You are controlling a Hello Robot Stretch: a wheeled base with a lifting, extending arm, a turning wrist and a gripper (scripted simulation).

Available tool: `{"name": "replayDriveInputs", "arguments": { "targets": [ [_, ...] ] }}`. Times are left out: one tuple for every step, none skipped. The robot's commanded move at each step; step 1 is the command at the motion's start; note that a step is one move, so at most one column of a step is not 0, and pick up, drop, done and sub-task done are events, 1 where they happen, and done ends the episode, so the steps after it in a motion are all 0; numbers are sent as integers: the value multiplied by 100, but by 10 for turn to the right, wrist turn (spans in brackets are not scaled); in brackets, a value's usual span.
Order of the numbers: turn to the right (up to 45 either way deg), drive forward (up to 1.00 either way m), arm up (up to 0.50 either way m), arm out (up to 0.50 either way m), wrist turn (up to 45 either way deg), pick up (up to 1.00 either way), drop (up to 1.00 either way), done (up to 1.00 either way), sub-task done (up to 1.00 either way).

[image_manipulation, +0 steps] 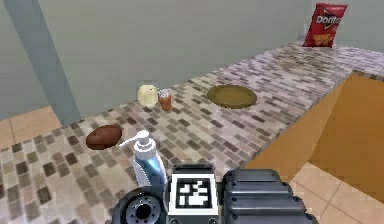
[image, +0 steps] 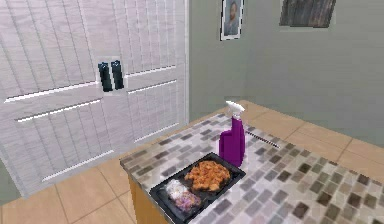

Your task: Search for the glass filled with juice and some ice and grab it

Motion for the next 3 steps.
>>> {"name": "replayDriveInputs", "arguments": {
  "targets": [
    [0,0,0,50,0,0,0,0,0],
    [0,0,0,0,450,0,0,0,0],
    [0,0,0,0,450,0,0,0,0]
  ]
}}
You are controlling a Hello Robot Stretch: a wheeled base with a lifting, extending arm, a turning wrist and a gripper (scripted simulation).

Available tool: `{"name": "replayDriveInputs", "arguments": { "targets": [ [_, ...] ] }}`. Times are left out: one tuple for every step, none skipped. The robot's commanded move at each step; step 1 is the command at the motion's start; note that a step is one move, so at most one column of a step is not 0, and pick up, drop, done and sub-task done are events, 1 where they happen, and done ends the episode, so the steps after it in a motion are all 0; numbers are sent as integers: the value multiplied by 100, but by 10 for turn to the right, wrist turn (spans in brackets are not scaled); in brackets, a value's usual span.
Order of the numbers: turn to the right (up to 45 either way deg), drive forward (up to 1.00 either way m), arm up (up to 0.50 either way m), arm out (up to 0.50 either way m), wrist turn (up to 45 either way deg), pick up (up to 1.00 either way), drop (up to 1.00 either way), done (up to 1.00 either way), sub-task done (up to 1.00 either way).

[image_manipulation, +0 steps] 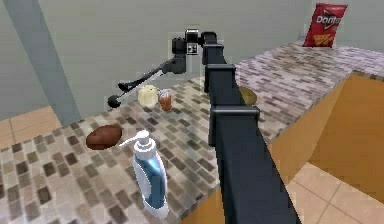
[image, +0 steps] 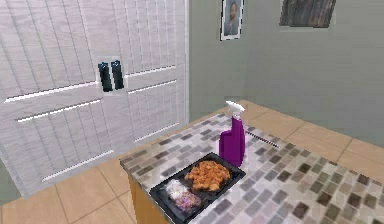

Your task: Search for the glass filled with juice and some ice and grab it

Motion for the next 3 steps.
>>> {"name": "replayDriveInputs", "arguments": {
  "targets": [
    [0,0,0,0,450,0,0,0,0],
    [0,0,0,0,210,0,0,0,0],
    [0,0,-14,0,0,0,0,0,0]
  ]
}}
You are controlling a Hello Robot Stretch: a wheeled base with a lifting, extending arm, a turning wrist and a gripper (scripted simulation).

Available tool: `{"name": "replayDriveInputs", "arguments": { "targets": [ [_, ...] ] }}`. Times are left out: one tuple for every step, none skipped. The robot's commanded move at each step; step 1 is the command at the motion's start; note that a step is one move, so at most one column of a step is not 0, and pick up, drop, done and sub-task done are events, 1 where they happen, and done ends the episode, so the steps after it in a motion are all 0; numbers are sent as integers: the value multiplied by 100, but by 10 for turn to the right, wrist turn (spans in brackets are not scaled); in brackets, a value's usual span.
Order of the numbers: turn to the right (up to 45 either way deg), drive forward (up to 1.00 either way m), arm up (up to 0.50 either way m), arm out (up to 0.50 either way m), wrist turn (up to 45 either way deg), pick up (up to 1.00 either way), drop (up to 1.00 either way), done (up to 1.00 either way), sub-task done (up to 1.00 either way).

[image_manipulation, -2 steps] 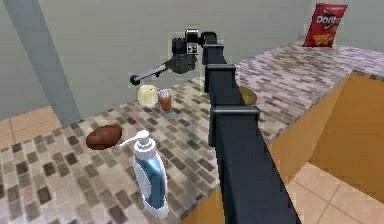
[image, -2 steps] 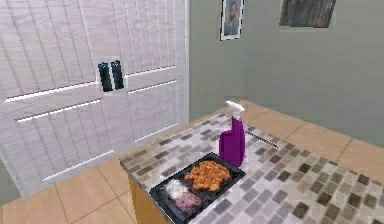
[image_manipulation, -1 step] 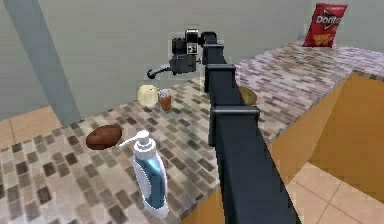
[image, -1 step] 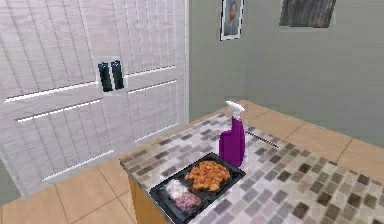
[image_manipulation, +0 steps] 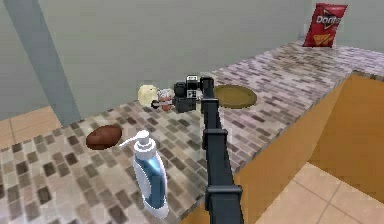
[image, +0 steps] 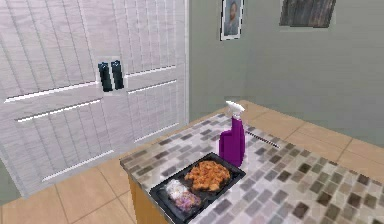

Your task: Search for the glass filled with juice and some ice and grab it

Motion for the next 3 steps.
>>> {"name": "replayDriveInputs", "arguments": {
  "targets": [
    [0,0,0,0,0,100,0,0,0],
    [0,0,10,0,0,0,0,0,0],
    [0,0,0,0,0,0,0,100,0]
  ]
}}
